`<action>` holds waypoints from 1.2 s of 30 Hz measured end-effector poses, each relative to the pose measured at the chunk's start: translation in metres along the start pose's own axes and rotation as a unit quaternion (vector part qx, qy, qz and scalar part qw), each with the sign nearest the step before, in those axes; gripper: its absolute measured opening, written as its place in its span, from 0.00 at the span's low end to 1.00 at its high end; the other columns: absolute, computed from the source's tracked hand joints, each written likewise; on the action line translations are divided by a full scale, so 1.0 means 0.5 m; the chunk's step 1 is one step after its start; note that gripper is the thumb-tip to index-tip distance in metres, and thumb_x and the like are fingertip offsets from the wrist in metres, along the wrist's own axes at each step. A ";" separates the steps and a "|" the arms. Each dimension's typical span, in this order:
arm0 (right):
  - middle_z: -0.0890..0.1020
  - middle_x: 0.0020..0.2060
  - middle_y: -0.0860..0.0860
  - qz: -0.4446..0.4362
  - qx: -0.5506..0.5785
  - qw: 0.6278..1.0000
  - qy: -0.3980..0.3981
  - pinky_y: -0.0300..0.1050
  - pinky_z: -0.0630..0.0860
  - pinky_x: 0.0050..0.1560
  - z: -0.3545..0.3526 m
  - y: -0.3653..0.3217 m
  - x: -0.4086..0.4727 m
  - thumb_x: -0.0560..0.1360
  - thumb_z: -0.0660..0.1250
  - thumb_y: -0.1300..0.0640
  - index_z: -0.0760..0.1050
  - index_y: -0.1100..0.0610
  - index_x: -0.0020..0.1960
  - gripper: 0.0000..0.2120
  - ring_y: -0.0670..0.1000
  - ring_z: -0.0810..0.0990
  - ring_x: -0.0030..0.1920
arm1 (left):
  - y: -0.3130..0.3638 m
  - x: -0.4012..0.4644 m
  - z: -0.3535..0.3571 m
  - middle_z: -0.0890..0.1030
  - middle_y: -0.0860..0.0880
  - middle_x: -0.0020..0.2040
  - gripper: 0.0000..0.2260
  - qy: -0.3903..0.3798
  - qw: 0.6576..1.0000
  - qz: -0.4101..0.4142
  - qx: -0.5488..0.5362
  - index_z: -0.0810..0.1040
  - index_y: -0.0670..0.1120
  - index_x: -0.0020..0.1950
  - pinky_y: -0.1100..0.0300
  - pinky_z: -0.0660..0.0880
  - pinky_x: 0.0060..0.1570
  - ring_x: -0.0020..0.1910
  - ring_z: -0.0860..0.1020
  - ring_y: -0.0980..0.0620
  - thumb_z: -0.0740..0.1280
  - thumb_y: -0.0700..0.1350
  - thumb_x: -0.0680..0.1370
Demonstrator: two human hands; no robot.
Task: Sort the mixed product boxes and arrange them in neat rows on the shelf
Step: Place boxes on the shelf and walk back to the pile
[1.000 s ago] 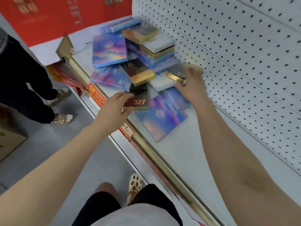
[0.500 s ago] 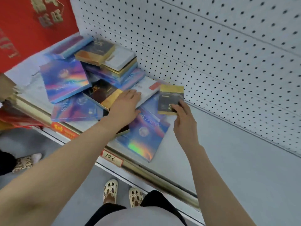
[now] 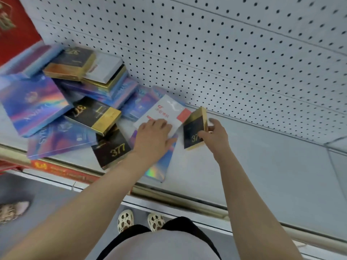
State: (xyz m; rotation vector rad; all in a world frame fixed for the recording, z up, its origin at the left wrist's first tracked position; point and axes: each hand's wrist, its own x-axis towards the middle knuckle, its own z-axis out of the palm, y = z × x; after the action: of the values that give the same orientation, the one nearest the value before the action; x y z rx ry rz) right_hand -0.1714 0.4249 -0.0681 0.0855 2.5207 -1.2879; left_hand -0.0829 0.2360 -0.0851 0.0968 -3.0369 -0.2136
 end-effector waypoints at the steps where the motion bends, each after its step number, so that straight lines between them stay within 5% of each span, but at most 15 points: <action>1: 0.79 0.51 0.52 -0.004 -0.021 1.000 -0.001 0.40 0.72 0.39 -0.001 0.003 -0.001 0.74 0.68 0.58 0.71 0.54 0.66 0.21 0.56 0.79 0.51 | -0.006 0.007 0.001 0.75 0.46 0.62 0.21 0.003 1.000 -0.016 0.002 0.75 0.49 0.64 0.48 0.72 0.55 0.58 0.73 0.42 0.58 0.60 0.77; 5: 0.78 0.50 0.51 -0.002 -0.073 0.997 0.004 0.39 0.69 0.35 0.003 0.003 -0.004 0.78 0.65 0.46 0.71 0.56 0.61 0.18 0.52 0.77 0.47 | -0.035 0.048 -0.009 0.64 0.40 0.71 0.37 -0.073 0.985 -0.149 -0.039 0.59 0.47 0.75 0.46 0.64 0.65 0.68 0.64 0.37 0.66 0.65 0.73; 10: 0.77 0.49 0.52 0.008 -0.058 0.998 0.003 0.45 0.73 0.43 0.015 -0.003 0.001 0.79 0.65 0.49 0.68 0.55 0.63 0.17 0.52 0.78 0.47 | -0.039 0.086 -0.028 0.69 0.40 0.69 0.48 -0.124 0.966 -0.206 -0.098 0.46 0.47 0.78 0.45 0.70 0.58 0.66 0.67 0.35 0.70 0.63 0.71; 15: 0.81 0.49 0.53 0.004 0.011 0.999 0.042 0.49 0.76 0.47 0.000 0.031 -0.018 0.78 0.64 0.53 0.64 0.53 0.72 0.23 0.55 0.80 0.48 | -0.040 0.065 -0.056 0.79 0.45 0.61 0.21 -0.036 0.951 -0.208 -0.225 0.70 0.45 0.67 0.51 0.72 0.53 0.59 0.76 0.42 0.66 0.52 0.77; 19: 0.79 0.55 0.53 0.039 0.109 0.990 0.082 0.43 0.73 0.45 -0.026 0.057 -0.061 0.79 0.64 0.55 0.66 0.55 0.69 0.20 0.53 0.79 0.54 | -0.036 0.011 -0.071 0.80 0.48 0.57 0.15 0.009 0.862 -0.250 -0.441 0.72 0.45 0.62 0.52 0.75 0.55 0.53 0.78 0.48 0.69 0.47 0.77; 23: 0.80 0.51 0.49 0.069 0.218 0.960 0.163 0.41 0.74 0.47 -0.036 0.077 -0.151 0.78 0.66 0.54 0.68 0.52 0.63 0.15 0.47 0.80 0.49 | -0.031 -0.040 -0.069 0.81 0.47 0.58 0.12 -0.009 0.716 -0.290 -0.635 0.71 0.47 0.60 0.46 0.79 0.52 0.52 0.81 0.48 0.68 0.44 0.78; 25: 0.79 0.48 0.45 0.079 0.244 0.945 0.205 0.39 0.74 0.45 -0.032 0.088 -0.204 0.79 0.66 0.52 0.70 0.52 0.61 0.12 0.45 0.79 0.47 | -0.022 -0.056 -0.061 0.81 0.48 0.58 0.11 -0.039 0.694 -0.278 -0.663 0.72 0.47 0.62 0.47 0.80 0.52 0.54 0.81 0.48 0.66 0.43 0.80; 29: 0.82 0.51 0.50 0.107 0.292 0.908 0.282 0.43 0.77 0.50 -0.039 0.127 -0.306 0.79 0.67 0.51 0.72 0.54 0.60 0.13 0.49 0.82 0.50 | 0.030 -0.076 -0.050 0.81 0.48 0.57 0.09 -0.105 0.688 -0.234 -0.679 0.73 0.46 0.61 0.47 0.79 0.53 0.52 0.81 0.48 0.64 0.40 0.80; 33: 0.81 0.51 0.49 0.137 0.331 0.872 0.332 0.40 0.76 0.48 -0.073 0.177 -0.397 0.79 0.66 0.54 0.70 0.53 0.61 0.12 0.48 0.81 0.51 | 0.112 -0.099 -0.037 0.80 0.44 0.53 0.00 -0.153 0.710 -0.189 -0.661 0.73 0.50 0.50 0.40 0.77 0.54 0.49 0.80 0.43 0.64 0.45 0.80; 36: 0.81 0.53 0.51 0.156 0.345 0.846 0.375 0.42 0.78 0.48 -0.108 0.228 -0.458 0.79 0.66 0.53 0.70 0.53 0.64 0.15 0.50 0.82 0.53 | 0.185 -0.117 -0.025 0.80 0.47 0.50 0.03 -0.179 0.731 -0.157 -0.639 0.73 0.51 0.49 0.39 0.76 0.53 0.48 0.80 0.45 0.63 0.48 0.81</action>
State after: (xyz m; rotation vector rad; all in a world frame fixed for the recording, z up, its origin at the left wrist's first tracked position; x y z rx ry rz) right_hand 0.0550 0.5555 -0.0591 1.3254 2.2194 -2.2412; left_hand -0.0287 0.3299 -0.0648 0.4687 -2.3641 -2.4116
